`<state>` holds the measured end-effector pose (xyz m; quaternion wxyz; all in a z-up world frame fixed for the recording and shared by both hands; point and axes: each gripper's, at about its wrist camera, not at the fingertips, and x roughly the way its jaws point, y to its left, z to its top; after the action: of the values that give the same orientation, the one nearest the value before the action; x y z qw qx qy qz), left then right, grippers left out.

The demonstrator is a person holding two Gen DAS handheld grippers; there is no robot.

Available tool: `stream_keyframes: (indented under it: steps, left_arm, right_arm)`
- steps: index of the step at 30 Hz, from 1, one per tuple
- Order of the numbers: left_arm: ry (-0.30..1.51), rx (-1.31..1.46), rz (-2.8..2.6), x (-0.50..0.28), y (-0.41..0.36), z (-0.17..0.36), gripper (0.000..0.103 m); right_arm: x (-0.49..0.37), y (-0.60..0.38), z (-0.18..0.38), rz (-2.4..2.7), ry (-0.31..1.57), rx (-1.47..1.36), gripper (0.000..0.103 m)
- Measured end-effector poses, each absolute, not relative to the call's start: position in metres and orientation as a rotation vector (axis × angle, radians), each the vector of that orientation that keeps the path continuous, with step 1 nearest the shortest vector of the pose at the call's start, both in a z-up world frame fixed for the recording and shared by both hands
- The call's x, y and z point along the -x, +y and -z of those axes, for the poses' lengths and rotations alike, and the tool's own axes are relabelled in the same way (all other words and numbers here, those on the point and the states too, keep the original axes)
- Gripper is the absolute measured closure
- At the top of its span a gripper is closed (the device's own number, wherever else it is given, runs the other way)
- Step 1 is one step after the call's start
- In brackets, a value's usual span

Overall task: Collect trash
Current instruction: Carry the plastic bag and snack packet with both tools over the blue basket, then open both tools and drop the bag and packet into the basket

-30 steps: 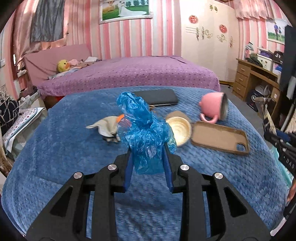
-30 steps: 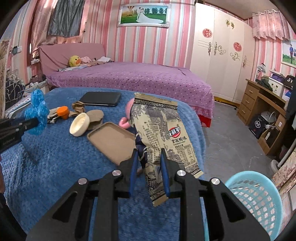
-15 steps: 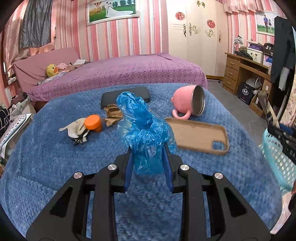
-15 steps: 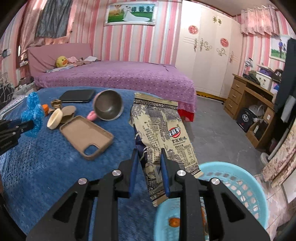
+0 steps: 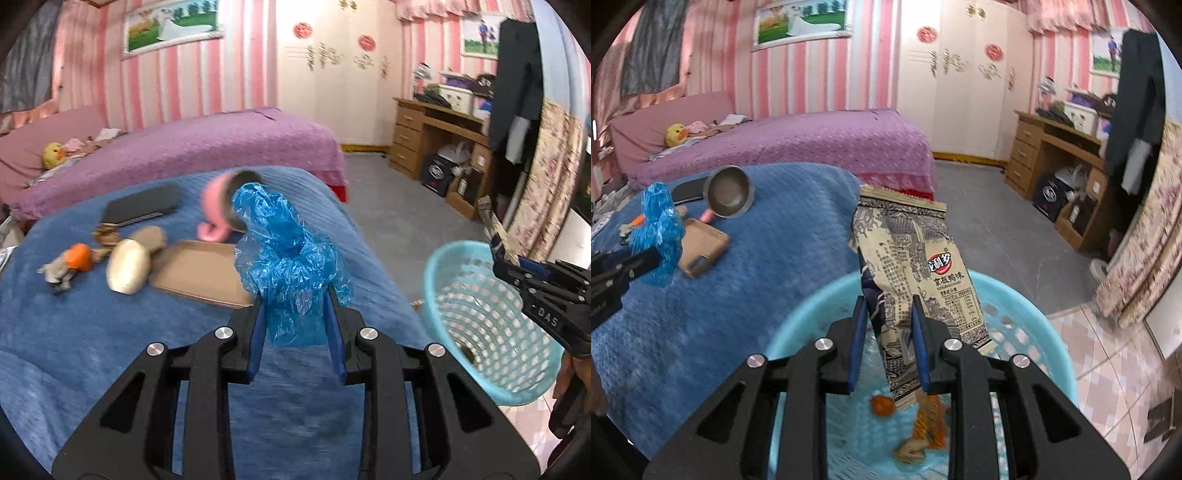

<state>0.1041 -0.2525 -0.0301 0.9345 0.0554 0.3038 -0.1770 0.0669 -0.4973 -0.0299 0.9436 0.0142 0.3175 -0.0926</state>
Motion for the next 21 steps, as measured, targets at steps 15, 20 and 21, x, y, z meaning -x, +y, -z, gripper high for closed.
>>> stream_keyframes:
  steps: [15,20,21]
  left_arm:
    - [0.652,-0.150,0.454,-0.086,-0.354,0.049,0.075]
    - [0.614,-0.185,0.491,-0.076,-0.382,0.043,0.075]
    - [0.613,-0.185,0.495,-0.075,-0.385,0.042,0.075]
  right_arm:
    - [-0.043,-0.556,0.051,0.204,0.656,-0.126,0.079]
    - [-0.040,-0.561,0.052,0.186,0.646,-0.145,0.079]
    - [-0.040,-0.563,0.052,0.185,0.644,-0.148,0.079]
